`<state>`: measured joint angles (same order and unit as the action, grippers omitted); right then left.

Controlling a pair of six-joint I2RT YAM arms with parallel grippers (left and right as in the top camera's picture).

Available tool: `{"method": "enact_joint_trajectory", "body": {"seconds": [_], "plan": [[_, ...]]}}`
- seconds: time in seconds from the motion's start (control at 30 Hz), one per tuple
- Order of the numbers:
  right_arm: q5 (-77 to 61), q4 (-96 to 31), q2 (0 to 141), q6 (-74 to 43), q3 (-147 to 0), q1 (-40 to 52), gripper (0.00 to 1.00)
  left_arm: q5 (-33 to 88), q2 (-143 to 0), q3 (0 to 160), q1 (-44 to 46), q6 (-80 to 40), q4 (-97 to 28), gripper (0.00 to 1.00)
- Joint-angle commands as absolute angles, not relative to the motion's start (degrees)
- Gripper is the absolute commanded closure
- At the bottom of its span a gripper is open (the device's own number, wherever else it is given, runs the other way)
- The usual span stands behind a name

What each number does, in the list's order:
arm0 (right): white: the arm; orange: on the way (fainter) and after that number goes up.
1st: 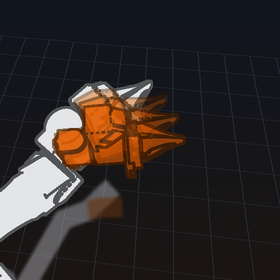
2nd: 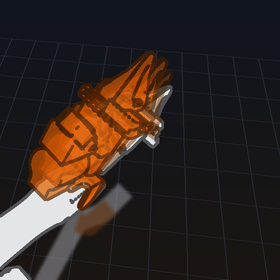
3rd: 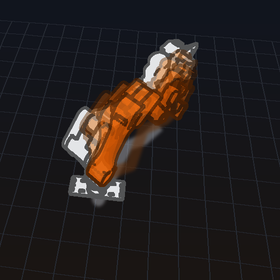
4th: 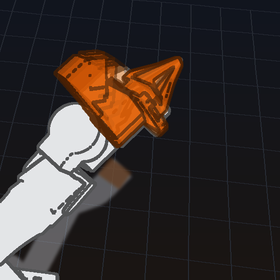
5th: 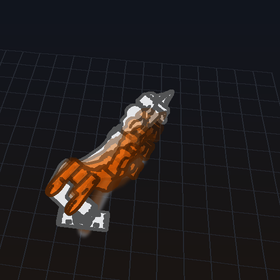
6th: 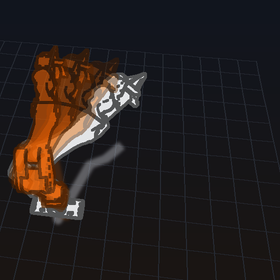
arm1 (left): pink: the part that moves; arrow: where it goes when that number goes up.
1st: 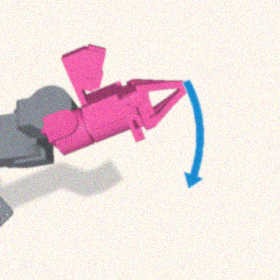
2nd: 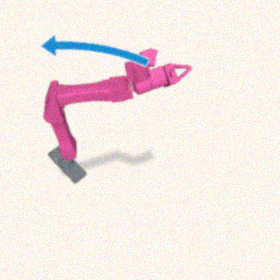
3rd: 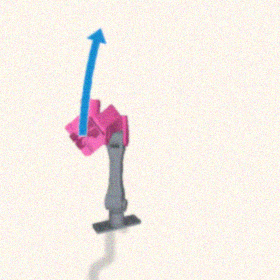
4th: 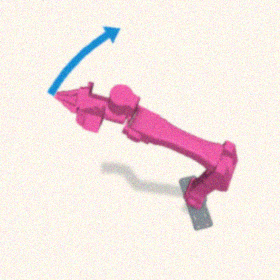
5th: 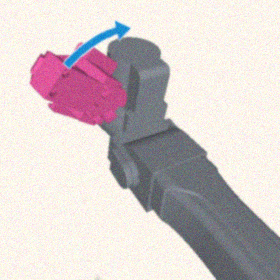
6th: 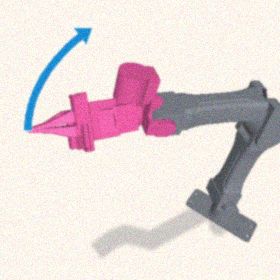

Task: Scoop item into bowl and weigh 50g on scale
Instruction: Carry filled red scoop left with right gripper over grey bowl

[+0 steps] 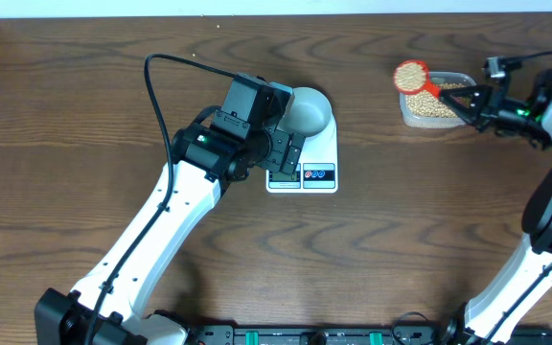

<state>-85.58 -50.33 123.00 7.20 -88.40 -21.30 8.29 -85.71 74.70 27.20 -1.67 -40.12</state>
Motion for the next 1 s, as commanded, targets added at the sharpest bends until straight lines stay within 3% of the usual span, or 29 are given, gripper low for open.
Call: {"method": "enact_joint_trajectory", "body": {"seconds": [0.0,0.47,0.97], "plan": [[-89.06,-50.35,123.09,6.24,-90.28,-17.91,0.99,8.36,-84.97,74.7,27.07,-1.8,-40.29,0.06],[-80.71,-50.3,123.09,0.64,-99.44,-3.62,0.99,8.36,-84.97,74.7,27.07,-1.8,-40.29,0.06],[-65.36,-50.11,123.09,-2.76,-100.6,5.48,0.99,8.36,-84.97,74.7,27.07,-1.78,-40.29,0.06]]}}
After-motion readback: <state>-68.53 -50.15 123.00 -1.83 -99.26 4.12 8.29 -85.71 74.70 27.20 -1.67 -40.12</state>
